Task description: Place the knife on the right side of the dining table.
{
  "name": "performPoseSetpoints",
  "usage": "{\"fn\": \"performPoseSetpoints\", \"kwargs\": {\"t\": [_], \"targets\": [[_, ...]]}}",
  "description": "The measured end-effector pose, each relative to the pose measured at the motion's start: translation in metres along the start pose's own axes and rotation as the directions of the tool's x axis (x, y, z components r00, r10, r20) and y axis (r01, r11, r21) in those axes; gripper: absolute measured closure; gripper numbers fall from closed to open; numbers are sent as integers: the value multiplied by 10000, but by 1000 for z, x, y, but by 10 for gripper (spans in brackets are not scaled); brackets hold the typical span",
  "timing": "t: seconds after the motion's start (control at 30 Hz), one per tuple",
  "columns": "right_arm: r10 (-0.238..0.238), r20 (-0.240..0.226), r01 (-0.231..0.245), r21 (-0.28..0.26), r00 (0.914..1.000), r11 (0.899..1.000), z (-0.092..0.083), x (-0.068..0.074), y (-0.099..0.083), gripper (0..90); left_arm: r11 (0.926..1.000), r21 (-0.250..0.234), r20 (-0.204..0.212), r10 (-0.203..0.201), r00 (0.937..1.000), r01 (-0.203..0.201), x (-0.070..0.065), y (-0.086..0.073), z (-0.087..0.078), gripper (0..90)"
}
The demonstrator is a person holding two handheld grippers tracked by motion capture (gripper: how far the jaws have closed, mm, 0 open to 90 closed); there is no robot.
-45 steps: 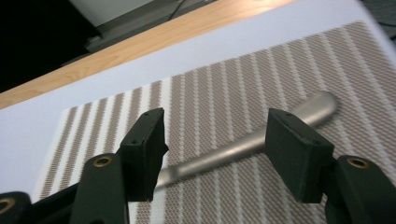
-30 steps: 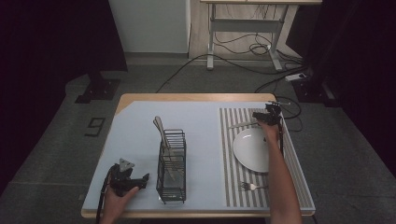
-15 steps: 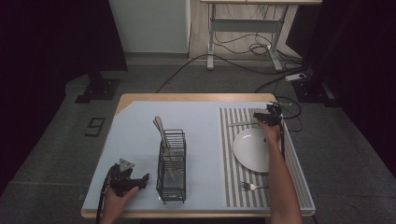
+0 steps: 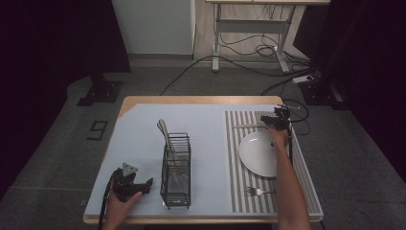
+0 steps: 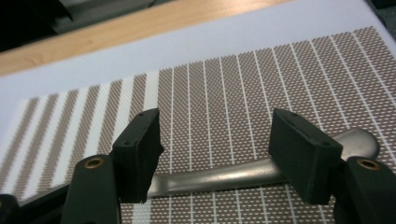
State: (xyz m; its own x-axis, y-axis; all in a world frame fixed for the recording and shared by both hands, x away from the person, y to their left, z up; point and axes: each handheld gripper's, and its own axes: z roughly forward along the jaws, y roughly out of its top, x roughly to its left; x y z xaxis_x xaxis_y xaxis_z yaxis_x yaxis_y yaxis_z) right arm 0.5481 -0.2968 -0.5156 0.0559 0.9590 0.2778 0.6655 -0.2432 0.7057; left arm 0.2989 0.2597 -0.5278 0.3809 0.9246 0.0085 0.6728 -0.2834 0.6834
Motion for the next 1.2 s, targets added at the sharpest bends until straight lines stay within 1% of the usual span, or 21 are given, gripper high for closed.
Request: {"fn": "performPoseSetpoints", "kwargs": {"t": [0.03,0.07,0.2,0.3,0.4,0.5,0.57,0.67,0.73,0.8,0.87,0.93,0.97,1.03,1.07,1.1,1.13,1.2], "targets": [[118,-164,-120,-107,9998,9999,-3,-1,0,334,10000,-1,0,-2,10000,2,0,0,0,86],[122,-228,-125,-122,9997,9998,-4,-1,0,330,10000,-1,-1,-3,10000,3,0,0,0,86],[-136,-425,123,-303,9990,9995,-12,0,-1,318,10000,-15,-6,-9,10000,9,0,0,0,86],[-303,-600,293,-186,9977,9994,-20,2,-3,300,10000,-16,-7,-8,10000,8,0,0,0,87],[-386,-845,364,-276,9957,9990,-31,5,-6,299,10000,-17,-5,-9,10000,9,0,0,0,87],[-495,-1180,458,-333,9918,9984,-42,8,-9,298,10000,-18,-7,-9,10000,9,0,0,0,87],[-634,-1317,585,-406,9893,9975,-51,10,-12,297,10000,-17,-5,-11,10000,11,0,0,0,87],[-851,-1638,776,-518,9828,9956,-66,16,-18,290,10000,-15,-3,-7,10000,7,0,0,0,87],[-961,-1793,866,-598,9791,9944,-73,19,-22,290,10000,-17,-6,-5,10000,5,0,0,0,87],[-1159,-2033,1063,-574,9722,9927,-81,25,-27,287,10000,-17,-7,-7,10000,7,0,0,0,87],[-1413,-2323,1288,-681,9623,9893,-91,32,-37,287,10000,-14,-8,-5,10000,5,0,0,0,87],[-1623,-2470,1474,-779,9553,9860,-98,37,-44,288,10000,-1,-7,-6,10000,6,0,0,0,87],[-1725,-2547,1537,-919,9515,9838,-101,40,-48,291,10000,4,-6,-4,10000,4,0,0,0,86],[-1899,-2859,1653,-1082,9392,9803,-111,45,-59,293,10000,9,-6,-4,10000,4,0,0,0,87],[-1937,-2989,1658,-1162,9344,9793,-113,47,-63,294,10000,9,-5,-8,10000,8,0,0,0,86],[-1995,-3148,1681,-1244,9279,9779,-117,49,-68,294,10000,8,-3,-7,10000,7,0,0,0,86],[-2074,-3353,1721,-1319,9190,9762,-122,51,-74,294,10000,-2,-3,-18,10000,18,0,0,0,86],[-2229,-3581,1823,-1438,9067,9727,-128,55,-83,296,10000,-7,-4,-23,10000,23,0,0,0,86]]}}
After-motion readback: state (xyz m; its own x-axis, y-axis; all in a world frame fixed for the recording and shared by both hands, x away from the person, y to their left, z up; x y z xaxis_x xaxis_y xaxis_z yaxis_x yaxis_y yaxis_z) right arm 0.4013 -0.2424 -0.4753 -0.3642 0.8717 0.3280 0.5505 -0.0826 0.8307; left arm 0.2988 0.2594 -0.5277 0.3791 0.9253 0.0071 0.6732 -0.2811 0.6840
